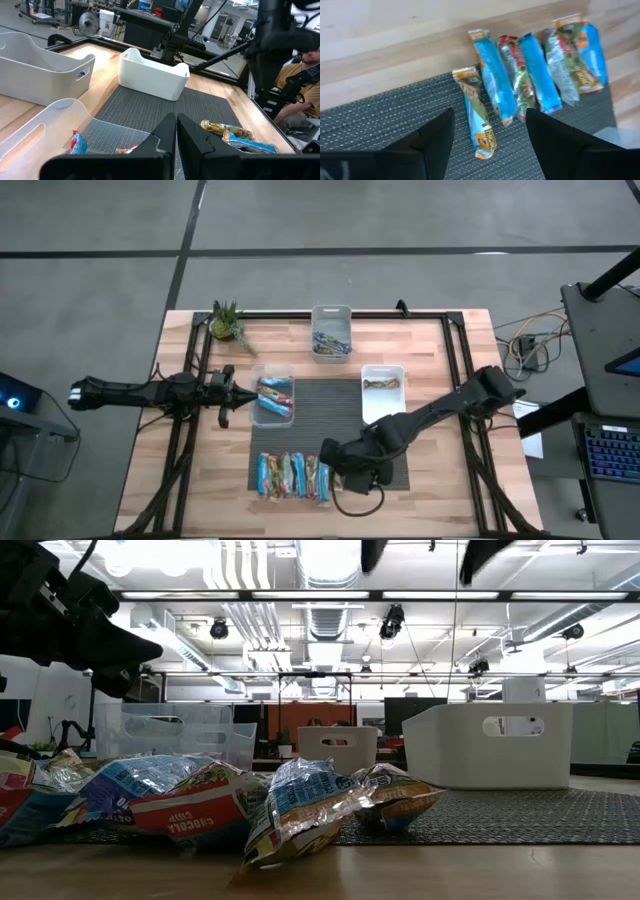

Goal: Pick and place Granola Bars by type
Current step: Put the yellow granola bar into the white bin

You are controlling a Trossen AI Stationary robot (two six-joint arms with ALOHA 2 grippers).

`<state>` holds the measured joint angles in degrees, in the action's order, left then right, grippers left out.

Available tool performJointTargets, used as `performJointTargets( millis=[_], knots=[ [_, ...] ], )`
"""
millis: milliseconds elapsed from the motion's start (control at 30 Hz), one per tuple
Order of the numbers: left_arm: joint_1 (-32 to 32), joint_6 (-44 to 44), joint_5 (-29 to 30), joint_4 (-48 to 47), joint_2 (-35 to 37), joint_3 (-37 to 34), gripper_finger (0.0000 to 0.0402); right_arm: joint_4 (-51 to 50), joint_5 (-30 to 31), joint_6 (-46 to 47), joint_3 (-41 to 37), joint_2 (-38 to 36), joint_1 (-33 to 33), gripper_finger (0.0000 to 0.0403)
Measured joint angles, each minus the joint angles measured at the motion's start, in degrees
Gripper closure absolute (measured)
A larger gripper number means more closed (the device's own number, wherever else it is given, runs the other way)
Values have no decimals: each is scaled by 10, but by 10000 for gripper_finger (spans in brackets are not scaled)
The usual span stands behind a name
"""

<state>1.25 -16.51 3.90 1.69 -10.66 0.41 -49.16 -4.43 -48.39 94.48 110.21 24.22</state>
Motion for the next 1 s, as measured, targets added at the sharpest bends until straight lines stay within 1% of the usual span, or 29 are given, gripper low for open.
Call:
performJointTargets(
  millis=[133, 333, 600, 1000],
  knots=[
    [0, 0, 0, 0, 0, 0, 402, 0, 6, -10, -1, 28, -4, 172],
    [0, 0, 0, 0, 0, 0, 402, 2, 42, -34, -1, 66, -13, 173],
    [0, 0, 0, 0, 0, 0, 402, 5, 62, -41, -1, 92, -28, 172],
    [0, 0, 0, 0, 0, 0, 402, 9, 61, -43, -2, 126, -37, 177]
  ],
)
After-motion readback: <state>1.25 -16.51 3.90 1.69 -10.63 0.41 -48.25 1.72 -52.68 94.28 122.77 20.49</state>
